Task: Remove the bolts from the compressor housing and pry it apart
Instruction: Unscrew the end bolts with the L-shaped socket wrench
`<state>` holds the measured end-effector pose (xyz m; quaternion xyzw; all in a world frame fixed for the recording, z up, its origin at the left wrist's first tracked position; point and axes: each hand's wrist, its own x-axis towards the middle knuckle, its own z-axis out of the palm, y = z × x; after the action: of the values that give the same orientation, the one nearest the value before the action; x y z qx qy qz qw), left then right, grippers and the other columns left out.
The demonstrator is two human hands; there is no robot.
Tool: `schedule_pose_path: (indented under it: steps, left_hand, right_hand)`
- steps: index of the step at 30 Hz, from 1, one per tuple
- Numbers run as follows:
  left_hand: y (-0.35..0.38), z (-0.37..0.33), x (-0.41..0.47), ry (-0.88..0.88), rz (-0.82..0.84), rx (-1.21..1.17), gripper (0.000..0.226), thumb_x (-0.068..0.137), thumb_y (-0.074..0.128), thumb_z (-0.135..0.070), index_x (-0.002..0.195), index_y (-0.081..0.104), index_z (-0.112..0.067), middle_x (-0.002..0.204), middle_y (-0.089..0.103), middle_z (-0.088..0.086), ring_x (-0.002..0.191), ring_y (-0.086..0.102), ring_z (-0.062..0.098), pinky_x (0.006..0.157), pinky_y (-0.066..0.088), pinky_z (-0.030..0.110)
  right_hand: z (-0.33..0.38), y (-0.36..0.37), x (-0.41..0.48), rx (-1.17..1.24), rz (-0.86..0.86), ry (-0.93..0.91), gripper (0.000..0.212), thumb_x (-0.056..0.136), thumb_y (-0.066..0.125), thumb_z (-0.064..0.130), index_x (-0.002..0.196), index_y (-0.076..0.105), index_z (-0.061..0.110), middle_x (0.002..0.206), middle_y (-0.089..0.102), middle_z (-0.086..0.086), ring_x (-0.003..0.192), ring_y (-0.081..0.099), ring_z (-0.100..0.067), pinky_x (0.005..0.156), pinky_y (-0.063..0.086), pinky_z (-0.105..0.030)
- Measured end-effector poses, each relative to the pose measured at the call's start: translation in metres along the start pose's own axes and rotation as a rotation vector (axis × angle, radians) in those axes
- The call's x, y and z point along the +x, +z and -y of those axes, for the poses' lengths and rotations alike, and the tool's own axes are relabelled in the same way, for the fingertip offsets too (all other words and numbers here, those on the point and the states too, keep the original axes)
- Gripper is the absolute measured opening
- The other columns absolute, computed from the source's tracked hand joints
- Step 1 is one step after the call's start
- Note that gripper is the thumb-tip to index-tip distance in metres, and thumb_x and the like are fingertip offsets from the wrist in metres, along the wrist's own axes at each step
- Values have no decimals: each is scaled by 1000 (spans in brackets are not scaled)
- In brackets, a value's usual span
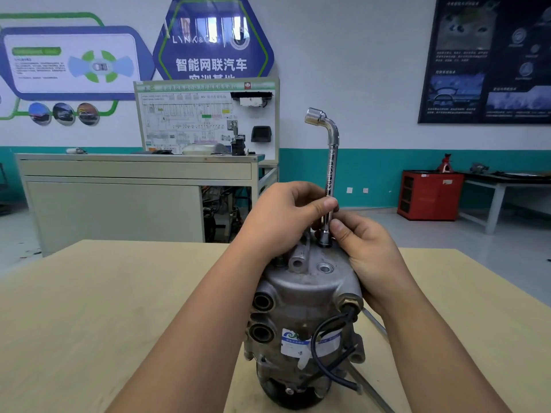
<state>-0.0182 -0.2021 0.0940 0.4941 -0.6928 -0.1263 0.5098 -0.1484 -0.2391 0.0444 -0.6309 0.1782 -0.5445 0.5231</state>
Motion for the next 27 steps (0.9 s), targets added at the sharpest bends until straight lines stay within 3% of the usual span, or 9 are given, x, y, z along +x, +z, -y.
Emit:
schedule_pose_path:
  steps: [3,6,9,12,14,16,20,27]
  left_hand:
    - [1,2,1,-8,-24,11,15,86,68,-32,93,73,-20,90,74,-6,87,68,7,86,53,28]
    - [1,4,2,-3,-53,11,11,82,73,-35,75,66,-29,76,72,-10,71,64,0,70,50,18]
    - [0,4,3,5,-65,9,17,79,75,-34,68,63,-29,60,64,-20,57,55,-8,57,42,9]
    - [0,4,3,0,-72,-5,20,79,76,-33,66,61,-27,56,61,-18,53,51,-7,54,41,9]
    - [0,4,2,7,-69,3,18,81,74,-32,70,62,-26,65,66,-14,59,56,-5,58,43,10]
    - [-1,4,2,2,-44,-6,7,85,71,-29,82,67,-24,83,72,-9,76,64,-1,72,48,13]
    - [-2,1,0,16,51,-48,18,92,62,-19,108,71,-16,91,71,-15,93,65,-5,87,48,12]
    - [-3,-2,-1,3,68,-73,14,92,61,-14,101,71,-15,93,73,-9,92,67,1,89,51,18]
  right_hand:
    - [1,-1,-1,-14,5,-10,15,81,57,23,87,70,20,89,73,-3,92,67,-21,83,54,-37]
    - [2,-2,0,-27,13,-24,24,66,64,25,88,66,17,76,72,5,77,67,-9,68,55,-24]
    - [2,-1,0,-10,-2,-29,23,65,66,19,86,63,12,69,69,5,69,66,-7,62,54,-19]
    - [0,-2,0,-38,-14,-40,14,70,65,18,83,65,15,70,69,5,69,65,-7,64,53,-21]
    - [0,-1,1,-57,-24,-36,7,80,62,12,82,67,18,70,68,5,71,63,-9,67,53,-24]
    - [-1,0,1,-60,-35,-29,18,87,57,8,81,69,19,73,69,3,74,63,-12,70,53,-27]
    - [0,0,0,-41,-22,-10,29,91,52,8,82,74,25,86,73,-3,85,67,-20,79,54,-38]
    - [1,1,0,10,9,-2,35,92,48,11,80,77,27,88,74,-5,84,69,-19,75,57,-31]
